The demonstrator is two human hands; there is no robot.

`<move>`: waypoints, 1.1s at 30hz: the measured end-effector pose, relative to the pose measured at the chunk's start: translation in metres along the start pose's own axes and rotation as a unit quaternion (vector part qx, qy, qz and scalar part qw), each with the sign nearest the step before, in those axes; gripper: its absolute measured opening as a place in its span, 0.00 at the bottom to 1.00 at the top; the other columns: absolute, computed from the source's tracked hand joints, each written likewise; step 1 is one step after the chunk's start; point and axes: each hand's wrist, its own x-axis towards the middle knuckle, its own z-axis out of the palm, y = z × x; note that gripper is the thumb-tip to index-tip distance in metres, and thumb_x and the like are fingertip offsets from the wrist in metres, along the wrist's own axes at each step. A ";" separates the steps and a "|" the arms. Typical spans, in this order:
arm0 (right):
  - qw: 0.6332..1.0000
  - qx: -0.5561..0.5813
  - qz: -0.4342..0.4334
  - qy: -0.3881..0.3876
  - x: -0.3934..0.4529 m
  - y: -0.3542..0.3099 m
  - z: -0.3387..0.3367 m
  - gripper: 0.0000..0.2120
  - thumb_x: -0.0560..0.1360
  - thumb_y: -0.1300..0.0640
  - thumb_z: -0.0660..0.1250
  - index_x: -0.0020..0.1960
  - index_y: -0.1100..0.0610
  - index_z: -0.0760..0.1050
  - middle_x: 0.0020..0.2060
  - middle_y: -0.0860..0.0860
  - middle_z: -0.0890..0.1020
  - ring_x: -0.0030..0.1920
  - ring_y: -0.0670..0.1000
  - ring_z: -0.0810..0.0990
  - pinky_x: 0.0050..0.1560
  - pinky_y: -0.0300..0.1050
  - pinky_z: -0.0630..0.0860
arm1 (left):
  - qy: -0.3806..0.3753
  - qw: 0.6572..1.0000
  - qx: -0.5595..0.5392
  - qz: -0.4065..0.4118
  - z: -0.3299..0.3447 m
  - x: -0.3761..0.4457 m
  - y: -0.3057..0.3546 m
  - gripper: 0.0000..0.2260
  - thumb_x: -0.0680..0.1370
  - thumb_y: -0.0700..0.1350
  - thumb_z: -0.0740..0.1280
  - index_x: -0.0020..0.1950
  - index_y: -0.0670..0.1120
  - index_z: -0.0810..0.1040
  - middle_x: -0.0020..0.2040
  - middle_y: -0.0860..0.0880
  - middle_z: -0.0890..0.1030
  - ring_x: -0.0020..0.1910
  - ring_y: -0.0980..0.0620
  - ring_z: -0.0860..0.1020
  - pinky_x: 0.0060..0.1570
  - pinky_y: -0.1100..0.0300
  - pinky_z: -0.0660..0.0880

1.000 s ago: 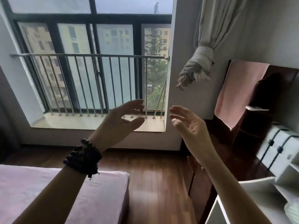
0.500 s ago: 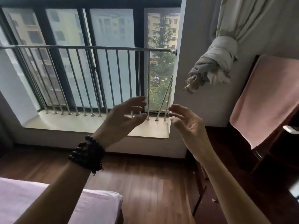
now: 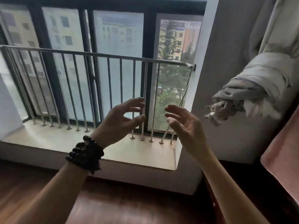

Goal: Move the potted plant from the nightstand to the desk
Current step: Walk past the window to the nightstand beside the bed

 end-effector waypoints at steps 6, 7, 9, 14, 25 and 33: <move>0.998 0.041 -0.007 -0.045 0.093 0.045 0.047 0.24 0.80 0.54 0.69 0.74 0.58 0.72 0.69 0.55 0.81 0.69 0.51 0.81 0.68 0.46 0.80 | 0.032 0.998 0.043 -0.038 -0.041 0.052 -0.067 0.26 0.79 0.43 0.71 0.76 0.48 0.69 0.69 0.51 0.79 0.67 0.60 0.77 0.56 0.62 0.81; 0.997 0.054 -0.006 -0.062 0.114 0.056 0.060 0.22 0.81 0.57 0.69 0.74 0.58 0.72 0.69 0.55 0.81 0.69 0.51 0.81 0.68 0.46 0.80 | 0.046 0.996 0.053 -0.050 -0.052 0.059 -0.083 0.26 0.79 0.44 0.71 0.76 0.49 0.69 0.69 0.52 0.79 0.66 0.59 0.78 0.57 0.61 0.81; 0.994 0.071 -0.006 -0.088 0.143 0.071 0.081 0.21 0.82 0.61 0.68 0.73 0.57 0.73 0.70 0.54 0.80 0.69 0.51 0.81 0.68 0.46 0.80 | 0.068 0.993 0.068 -0.069 -0.067 0.067 -0.104 0.25 0.79 0.44 0.71 0.76 0.50 0.70 0.68 0.53 0.80 0.66 0.60 0.78 0.57 0.59 0.81; 0.980 0.123 -0.010 -0.155 0.221 0.116 0.146 0.21 0.81 0.61 0.68 0.73 0.55 0.73 0.69 0.53 0.80 0.69 0.51 0.80 0.69 0.49 0.79 | 0.118 0.978 0.113 -0.128 -0.099 0.091 -0.161 0.25 0.80 0.46 0.72 0.76 0.53 0.71 0.66 0.56 0.81 0.65 0.62 0.78 0.56 0.61 0.80; 0.924 0.216 -0.020 -0.314 0.382 0.194 0.278 0.19 0.81 0.60 0.69 0.70 0.48 0.75 0.63 0.46 0.83 0.66 0.46 0.82 0.67 0.45 0.79 | 0.271 0.902 0.209 -0.262 -0.172 0.147 -0.246 0.23 0.75 0.54 0.70 0.70 0.63 0.73 0.64 0.59 0.82 0.63 0.65 0.78 0.56 0.63 0.79; 0.854 0.298 -0.023 -0.426 0.424 0.184 0.403 0.18 0.81 0.65 0.68 0.67 0.50 0.77 0.61 0.47 0.85 0.62 0.43 0.84 0.64 0.41 0.81 | 0.363 0.823 0.271 -0.343 -0.230 0.126 -0.273 0.23 0.80 0.43 0.71 0.74 0.54 0.73 0.66 0.56 0.80 0.66 0.62 0.77 0.60 0.55 0.80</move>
